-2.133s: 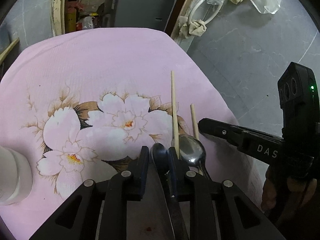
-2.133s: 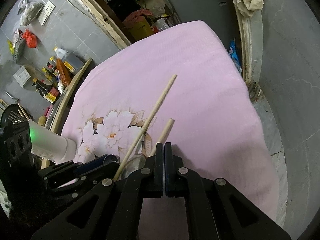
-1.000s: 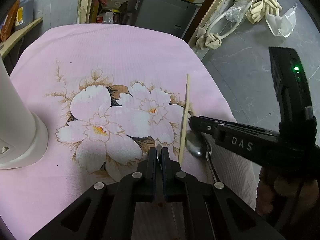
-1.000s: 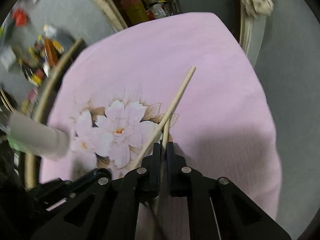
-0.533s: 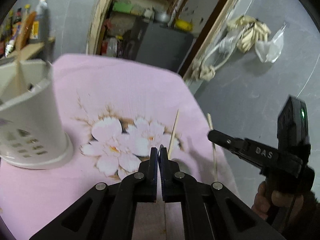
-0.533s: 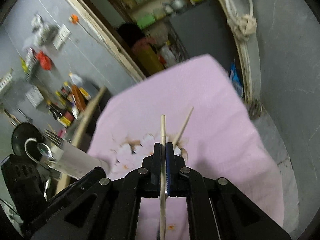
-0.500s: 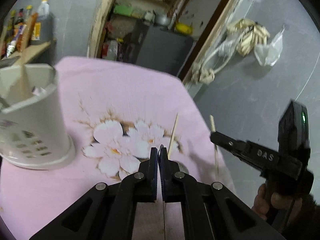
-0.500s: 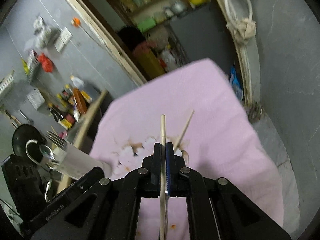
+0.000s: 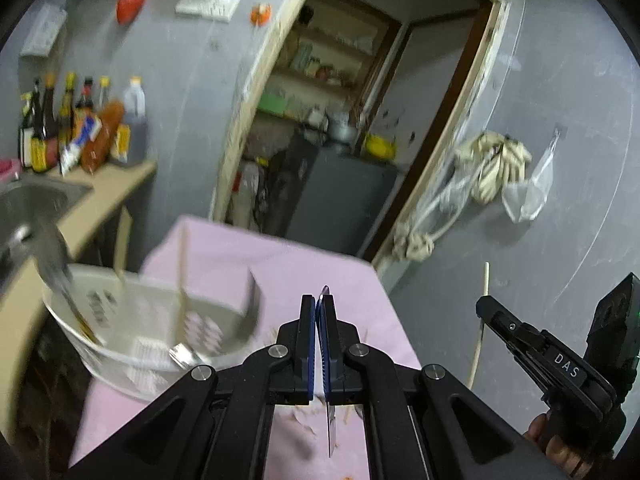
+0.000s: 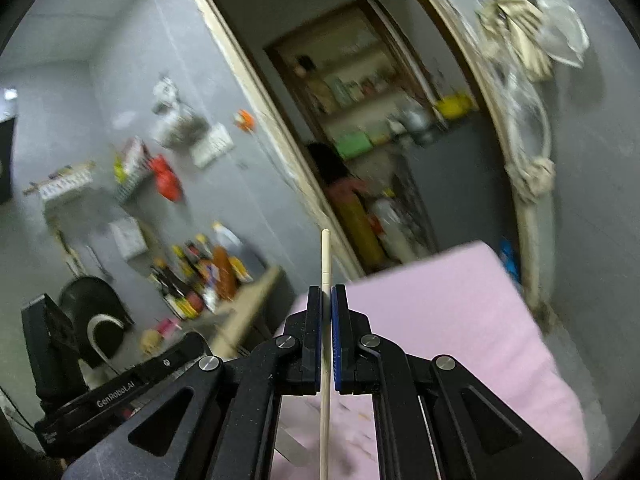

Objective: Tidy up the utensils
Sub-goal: 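Lift and carry the spoon and chopstick to the white caddy with both grippers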

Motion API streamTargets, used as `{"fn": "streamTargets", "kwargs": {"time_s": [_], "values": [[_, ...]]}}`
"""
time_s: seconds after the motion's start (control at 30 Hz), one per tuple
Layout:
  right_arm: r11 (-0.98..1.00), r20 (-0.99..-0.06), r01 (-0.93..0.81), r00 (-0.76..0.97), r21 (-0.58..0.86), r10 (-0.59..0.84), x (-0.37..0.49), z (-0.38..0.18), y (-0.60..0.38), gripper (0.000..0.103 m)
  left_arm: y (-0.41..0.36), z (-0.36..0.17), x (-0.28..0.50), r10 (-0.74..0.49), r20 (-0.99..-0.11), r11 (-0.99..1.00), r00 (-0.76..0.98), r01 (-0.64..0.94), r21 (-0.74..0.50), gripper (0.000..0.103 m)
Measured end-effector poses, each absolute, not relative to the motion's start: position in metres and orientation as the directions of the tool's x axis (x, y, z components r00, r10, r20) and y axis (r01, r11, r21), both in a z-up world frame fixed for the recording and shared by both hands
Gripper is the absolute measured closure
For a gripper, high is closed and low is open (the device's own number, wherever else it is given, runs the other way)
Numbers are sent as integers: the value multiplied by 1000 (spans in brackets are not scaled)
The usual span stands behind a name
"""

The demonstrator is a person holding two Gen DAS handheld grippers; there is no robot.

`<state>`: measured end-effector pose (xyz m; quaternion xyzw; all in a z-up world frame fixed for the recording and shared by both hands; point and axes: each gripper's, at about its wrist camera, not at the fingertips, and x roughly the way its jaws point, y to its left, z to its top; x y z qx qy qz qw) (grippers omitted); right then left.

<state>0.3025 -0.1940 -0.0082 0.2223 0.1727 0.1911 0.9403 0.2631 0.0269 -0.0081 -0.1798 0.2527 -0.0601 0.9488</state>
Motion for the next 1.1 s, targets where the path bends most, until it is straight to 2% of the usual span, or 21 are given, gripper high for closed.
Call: {"fn": "streamTargets", "kwargs": {"time_s": [0.23,0.43,0.57,0.73,1.1], "values": [[784,-79,-387,874,486,480,318,26,-130,99,80,45,253,-130,-360,941,924,1,-338,100],[752,-11,-419,870,509,493,334,23,-86,99,136,64,244,10,-308,946,951,-109,-306,100],[792,-40,-405,880,457,473,345,14,-54,99,165,60,244,99,-310,944,946,-187,-270,100],[839,-87,-383,890,386,447,353,-2,-31,99,179,44,254,148,-335,948,931,-230,-220,100],[857,-127,-371,890,358,438,366,-27,-24,99,171,7,277,134,-386,961,913,-215,-175,100]]}}
